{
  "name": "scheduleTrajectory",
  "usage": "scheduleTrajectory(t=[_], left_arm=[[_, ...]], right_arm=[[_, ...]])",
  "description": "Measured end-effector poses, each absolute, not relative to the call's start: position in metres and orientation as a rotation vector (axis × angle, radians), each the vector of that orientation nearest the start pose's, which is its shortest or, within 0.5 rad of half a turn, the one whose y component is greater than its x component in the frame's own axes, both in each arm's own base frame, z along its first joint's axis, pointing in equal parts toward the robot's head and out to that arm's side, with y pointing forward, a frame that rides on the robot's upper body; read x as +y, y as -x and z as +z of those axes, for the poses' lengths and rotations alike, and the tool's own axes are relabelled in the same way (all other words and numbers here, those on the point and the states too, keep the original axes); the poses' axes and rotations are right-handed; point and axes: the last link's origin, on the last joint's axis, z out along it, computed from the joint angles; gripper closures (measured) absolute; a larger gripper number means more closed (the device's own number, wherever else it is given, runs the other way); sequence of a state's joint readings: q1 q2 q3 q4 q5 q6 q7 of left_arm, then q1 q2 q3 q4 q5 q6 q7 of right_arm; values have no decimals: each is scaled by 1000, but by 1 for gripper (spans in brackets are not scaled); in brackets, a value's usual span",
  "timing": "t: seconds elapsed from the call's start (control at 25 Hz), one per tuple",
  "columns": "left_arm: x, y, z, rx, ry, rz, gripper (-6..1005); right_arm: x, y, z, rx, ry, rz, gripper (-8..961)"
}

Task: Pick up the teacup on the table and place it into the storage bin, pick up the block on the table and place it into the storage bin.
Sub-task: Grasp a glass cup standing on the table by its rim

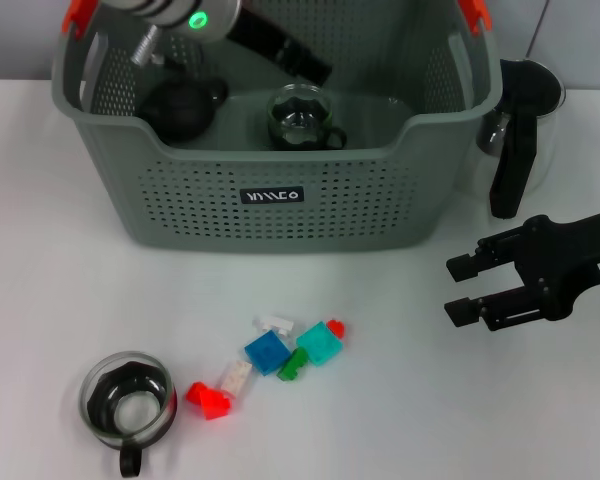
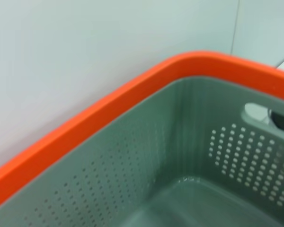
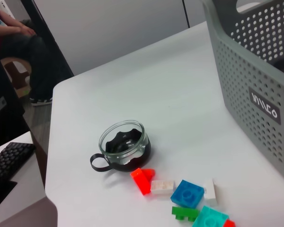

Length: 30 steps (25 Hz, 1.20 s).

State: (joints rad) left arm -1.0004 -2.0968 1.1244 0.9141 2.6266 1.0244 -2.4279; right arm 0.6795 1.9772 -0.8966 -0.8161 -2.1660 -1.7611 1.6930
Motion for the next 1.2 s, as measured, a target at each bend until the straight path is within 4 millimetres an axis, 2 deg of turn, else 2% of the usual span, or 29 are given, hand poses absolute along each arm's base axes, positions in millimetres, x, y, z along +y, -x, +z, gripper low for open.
scheduleTrajectory(t=[0.16,0.32,0.48,0.68,0.88,1.2], left_arm=[[466,92,12,-620,2408,18,247],[444,85,39,-609,2417,-17,122],[418,81,68,-602,2424,-59,121],[372,78,93,-571,2499,-87,122],[331,90,98,-557,2568,-11,123],[290,114,95,-655,2674,152,124]], right_arm=[[348,-215,28,581,3106,262,309],[349,-215,29,590,3103,265,310],[350,-216,31,598,3091,277,308],[350,-217,33,610,3075,294,308],[351,-218,37,623,3053,321,309],[355,-216,40,641,3019,383,307]])
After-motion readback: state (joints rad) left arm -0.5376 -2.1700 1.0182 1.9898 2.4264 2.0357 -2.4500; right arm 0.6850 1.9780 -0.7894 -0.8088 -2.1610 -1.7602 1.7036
